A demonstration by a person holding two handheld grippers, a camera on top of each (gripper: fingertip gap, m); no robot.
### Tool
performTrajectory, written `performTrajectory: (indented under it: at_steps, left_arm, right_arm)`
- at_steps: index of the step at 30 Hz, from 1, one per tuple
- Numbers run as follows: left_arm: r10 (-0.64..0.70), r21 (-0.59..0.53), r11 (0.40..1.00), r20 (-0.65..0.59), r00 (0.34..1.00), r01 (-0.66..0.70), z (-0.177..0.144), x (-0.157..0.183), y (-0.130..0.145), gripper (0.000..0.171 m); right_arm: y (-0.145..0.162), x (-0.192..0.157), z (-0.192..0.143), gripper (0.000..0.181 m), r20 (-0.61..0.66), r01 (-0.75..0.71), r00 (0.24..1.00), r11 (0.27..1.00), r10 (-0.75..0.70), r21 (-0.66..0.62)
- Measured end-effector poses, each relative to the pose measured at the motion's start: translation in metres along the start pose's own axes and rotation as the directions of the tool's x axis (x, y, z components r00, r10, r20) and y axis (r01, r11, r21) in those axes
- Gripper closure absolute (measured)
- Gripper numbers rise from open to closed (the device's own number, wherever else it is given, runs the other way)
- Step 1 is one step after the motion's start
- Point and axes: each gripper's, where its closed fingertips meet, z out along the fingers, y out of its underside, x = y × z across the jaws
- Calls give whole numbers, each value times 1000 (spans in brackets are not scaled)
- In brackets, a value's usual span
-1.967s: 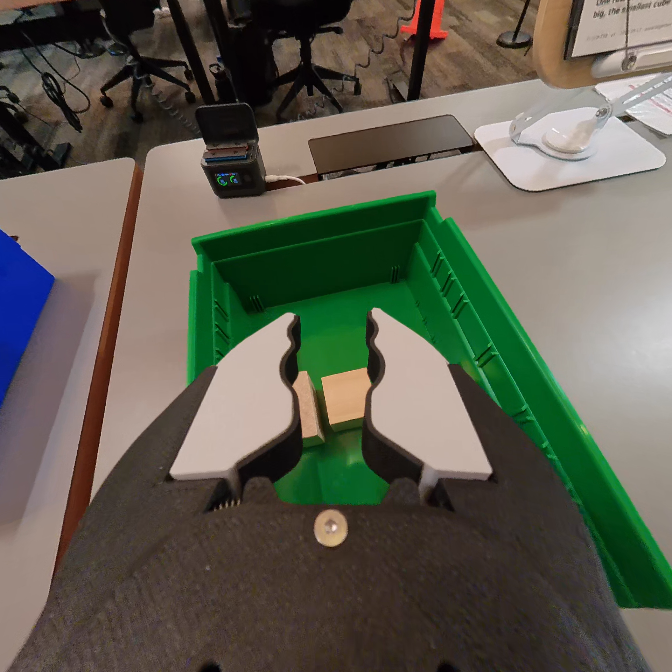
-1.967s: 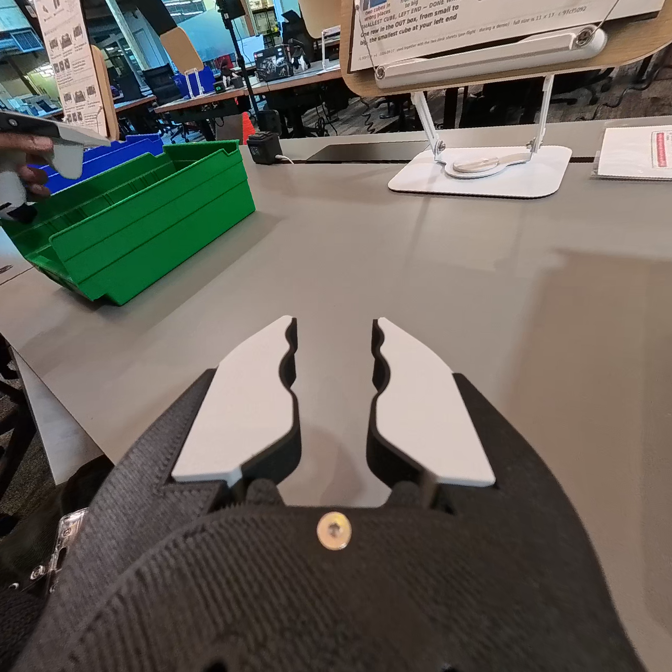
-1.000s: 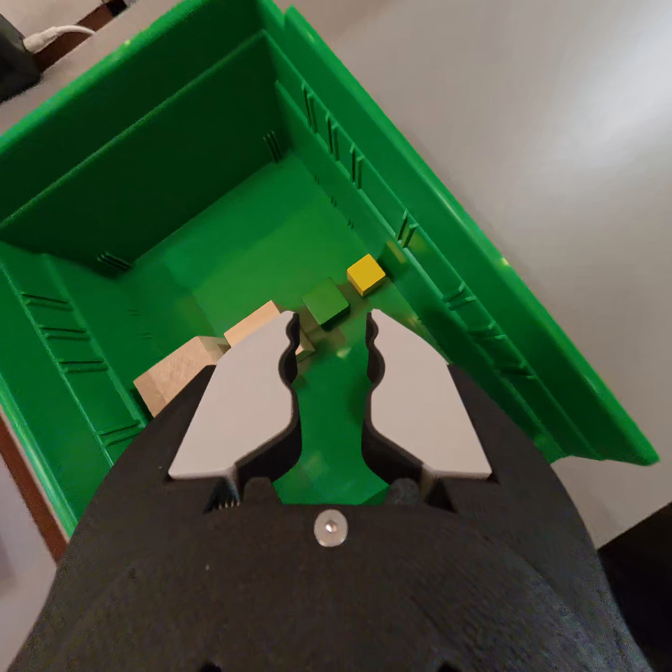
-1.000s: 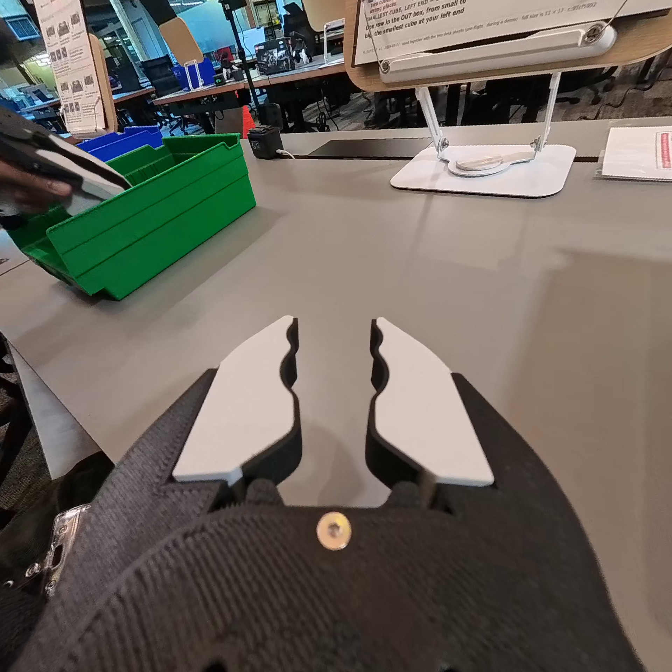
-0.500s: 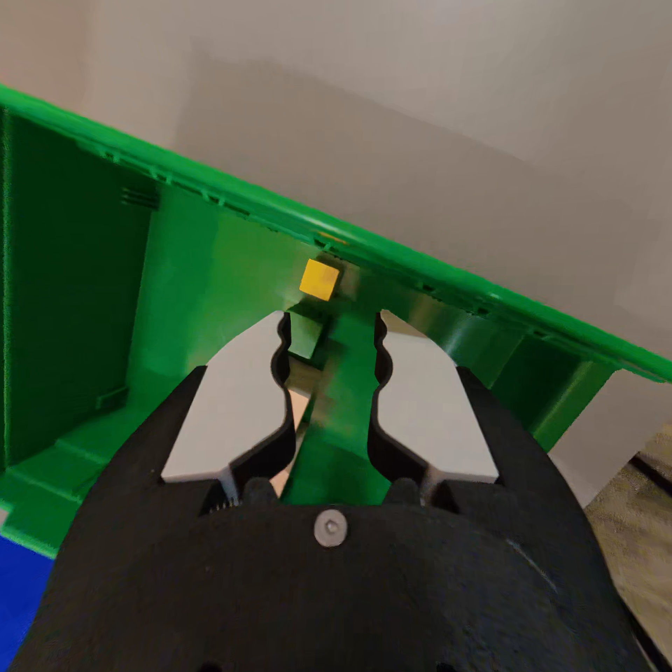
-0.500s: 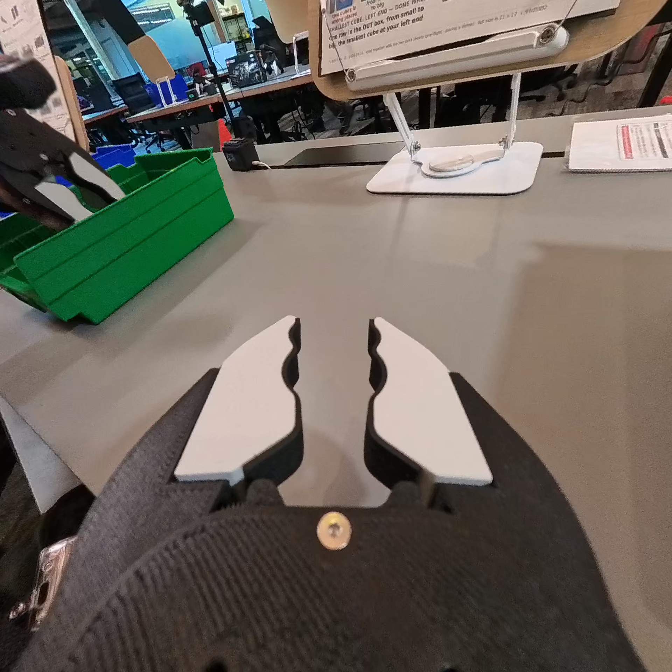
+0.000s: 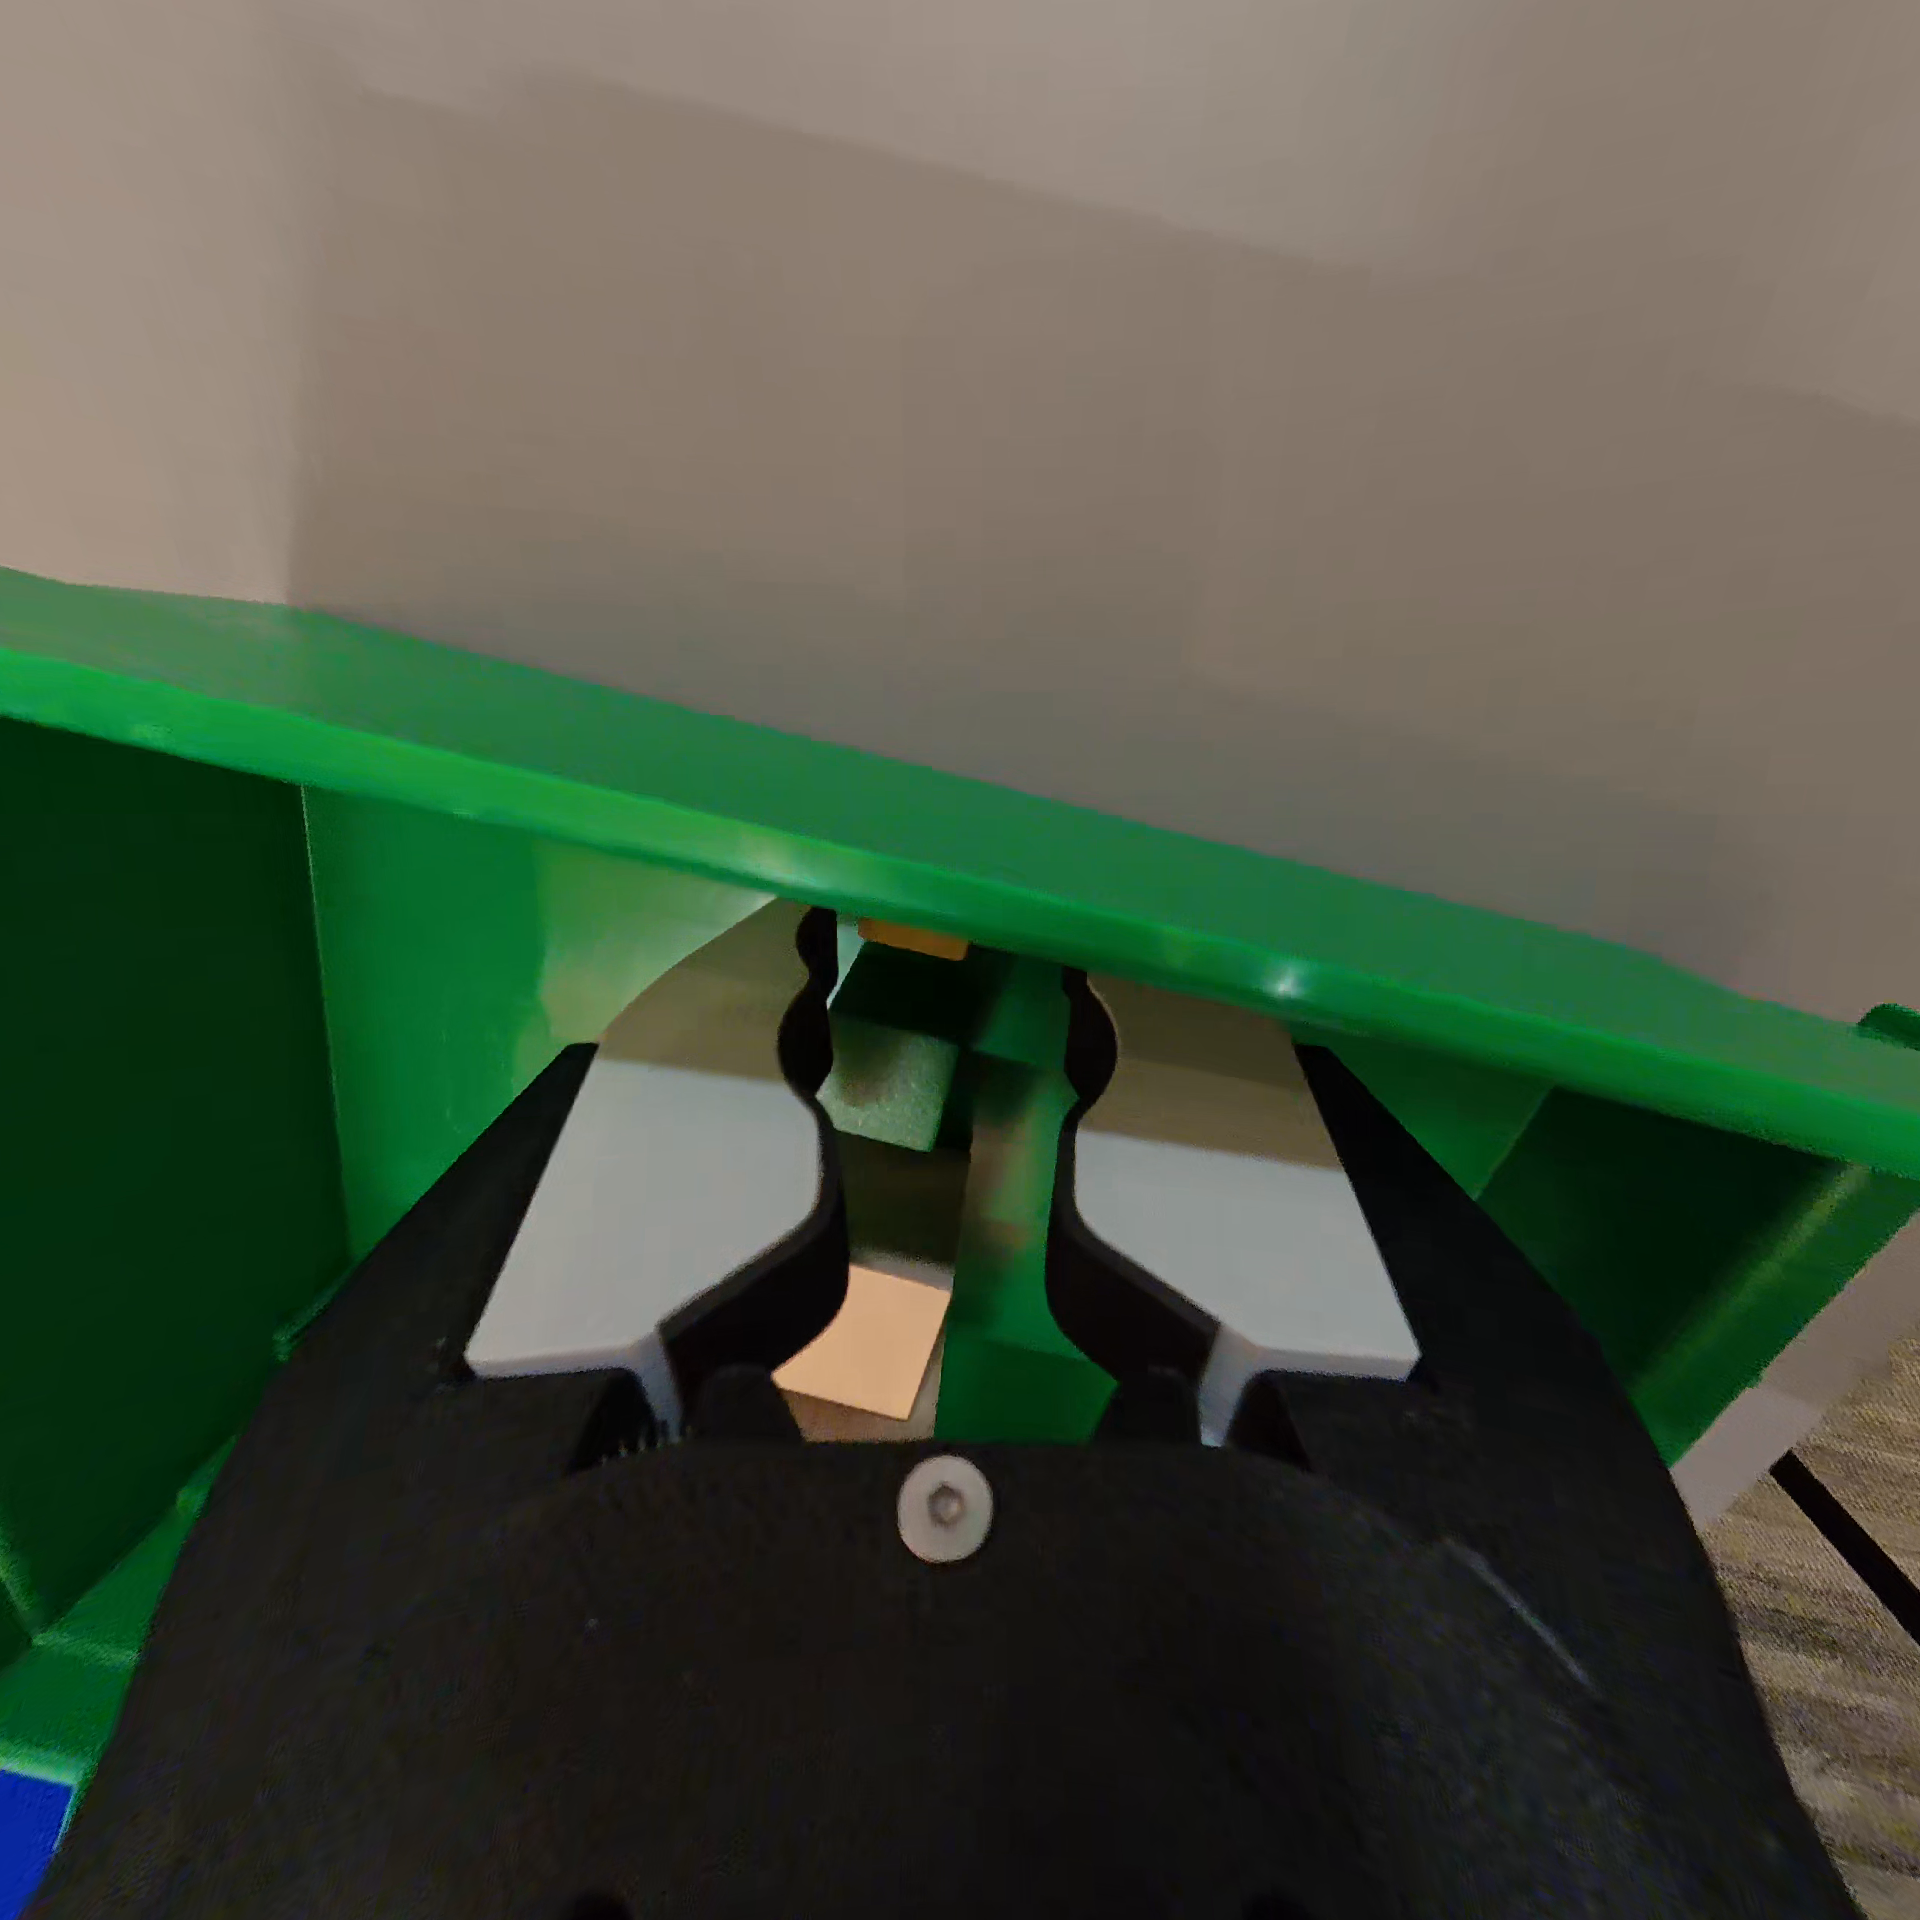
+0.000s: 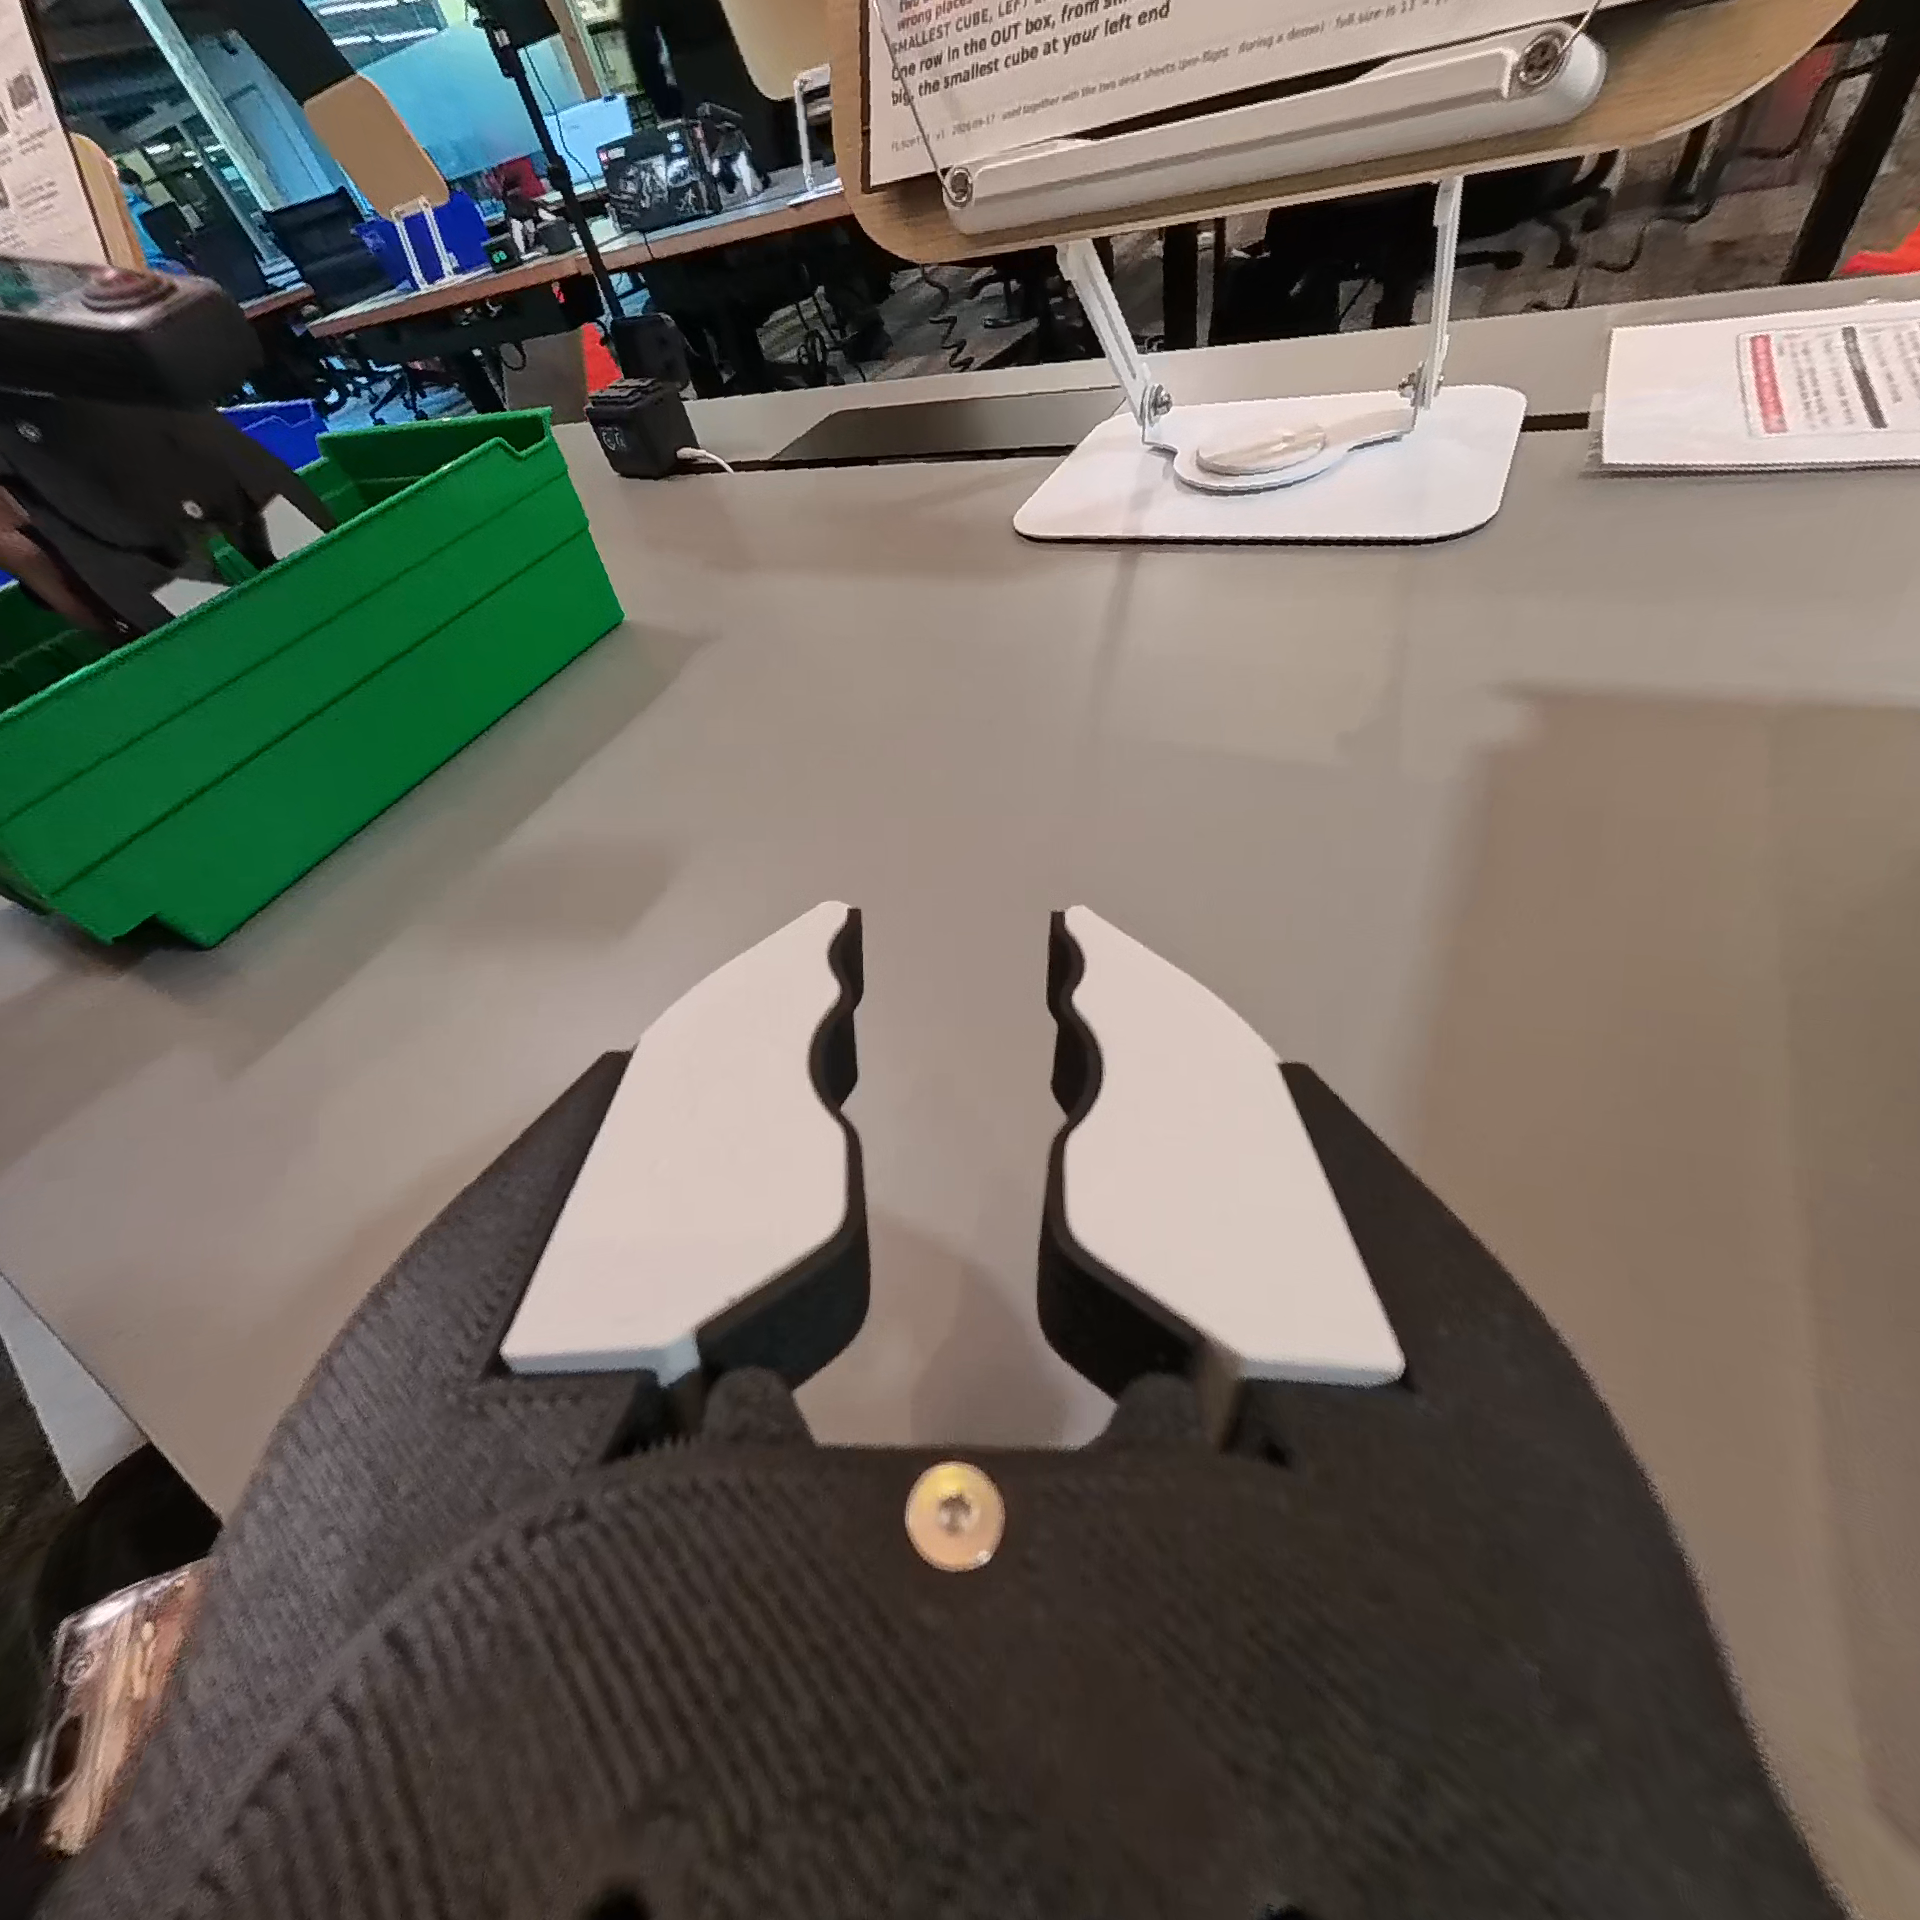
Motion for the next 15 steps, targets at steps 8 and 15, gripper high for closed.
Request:
performTrajectory:
  at_steps: [8,15]
  left_arm:
    - [-3,-25,1000,-4,1000,3,4,-1,0,148]
    - [-29,-5,1000,19,999,30,-4,-3,-1,148]
  right_arm:
    - [-3,0,-2,147,5,-16,1000,1000,16,9]
    - [-6,0,-4,147,12,-30,999,999,30,21]
